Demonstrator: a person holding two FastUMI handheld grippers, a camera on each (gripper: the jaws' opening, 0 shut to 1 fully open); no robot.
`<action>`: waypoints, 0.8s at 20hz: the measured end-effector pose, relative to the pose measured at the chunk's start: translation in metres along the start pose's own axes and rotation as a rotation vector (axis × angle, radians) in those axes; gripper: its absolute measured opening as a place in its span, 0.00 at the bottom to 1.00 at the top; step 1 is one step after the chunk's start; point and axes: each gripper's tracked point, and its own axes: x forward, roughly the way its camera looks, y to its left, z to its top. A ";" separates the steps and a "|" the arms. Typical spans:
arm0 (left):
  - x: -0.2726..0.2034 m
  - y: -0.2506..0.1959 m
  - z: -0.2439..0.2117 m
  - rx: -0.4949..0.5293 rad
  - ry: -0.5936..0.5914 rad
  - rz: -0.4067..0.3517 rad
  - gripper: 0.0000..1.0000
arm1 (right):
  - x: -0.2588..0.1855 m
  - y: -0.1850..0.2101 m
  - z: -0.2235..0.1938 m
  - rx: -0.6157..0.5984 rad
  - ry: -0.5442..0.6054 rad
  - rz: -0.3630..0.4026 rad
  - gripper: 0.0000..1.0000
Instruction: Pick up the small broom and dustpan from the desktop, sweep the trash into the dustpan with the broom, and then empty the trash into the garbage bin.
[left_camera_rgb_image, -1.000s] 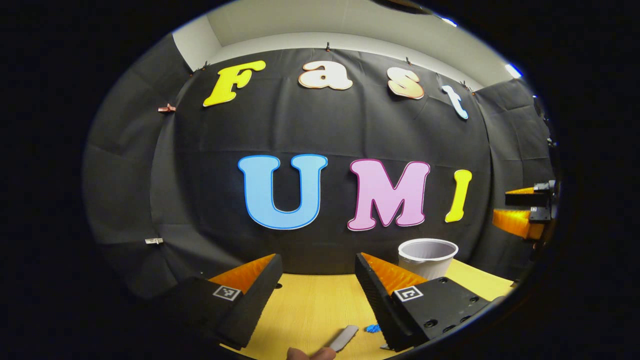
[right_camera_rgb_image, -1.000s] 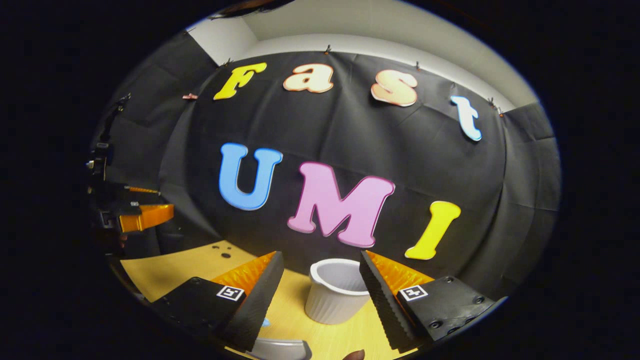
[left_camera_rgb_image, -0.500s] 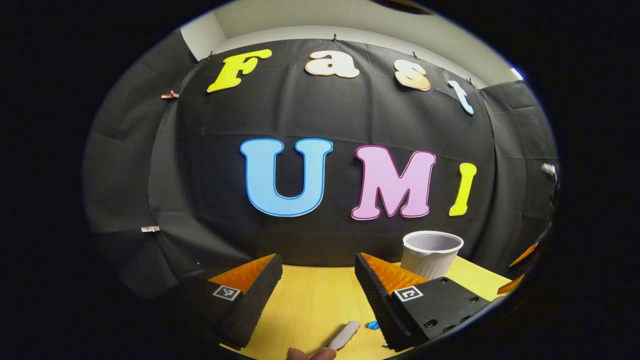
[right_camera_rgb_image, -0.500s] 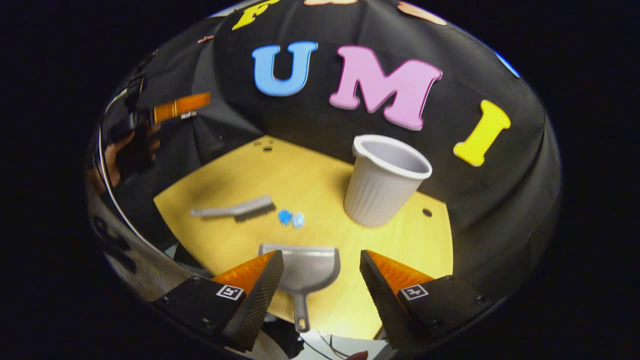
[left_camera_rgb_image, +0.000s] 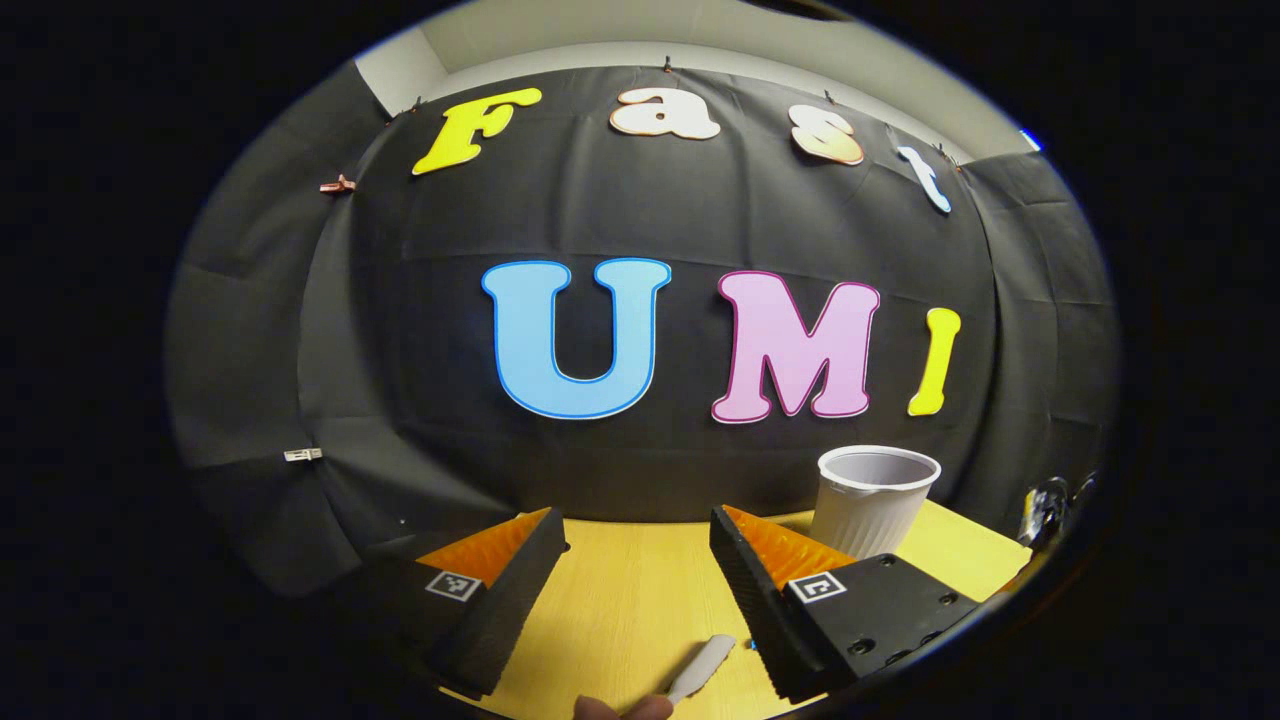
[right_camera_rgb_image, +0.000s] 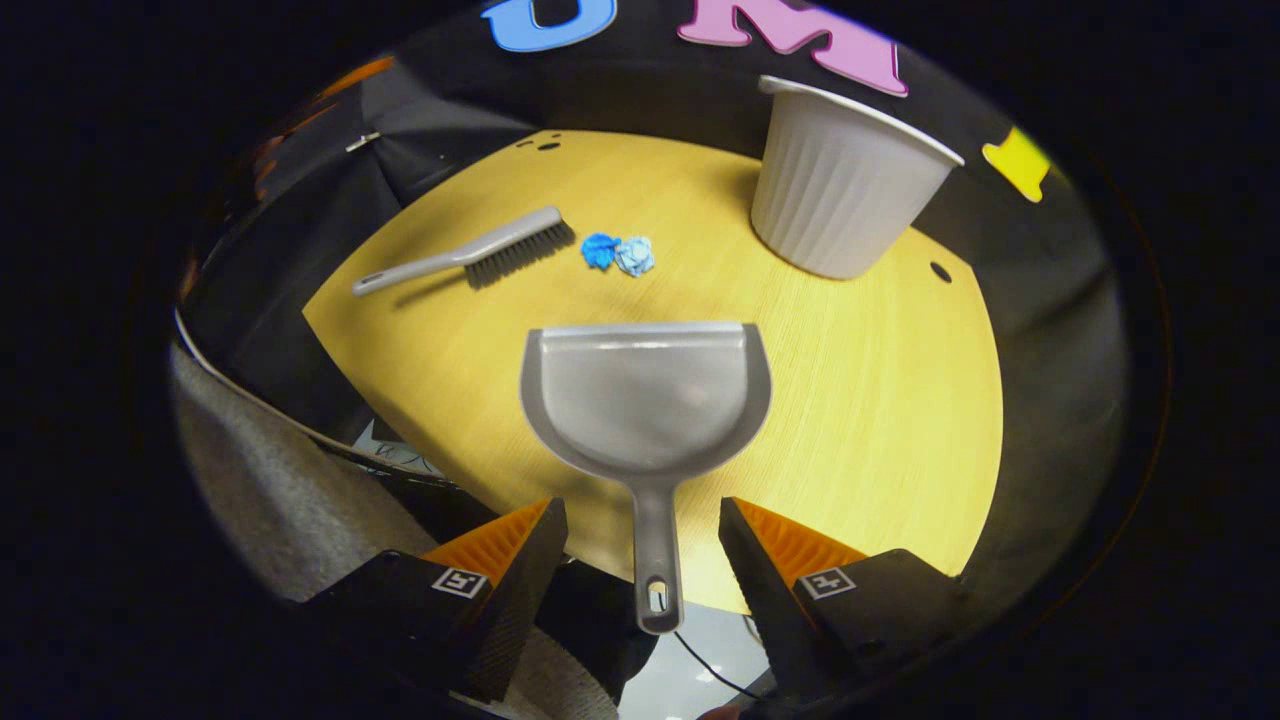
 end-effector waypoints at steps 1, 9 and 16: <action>0.001 0.001 0.001 -0.002 0.000 0.001 0.95 | 0.013 -0.003 -0.005 0.011 0.035 -0.008 0.96; 0.007 0.015 -0.011 -0.005 0.027 0.022 0.95 | 0.076 0.000 -0.025 0.027 0.209 -0.010 0.95; 0.010 0.026 -0.025 -0.017 0.056 0.036 0.95 | 0.089 -0.003 -0.018 0.048 0.281 0.001 0.93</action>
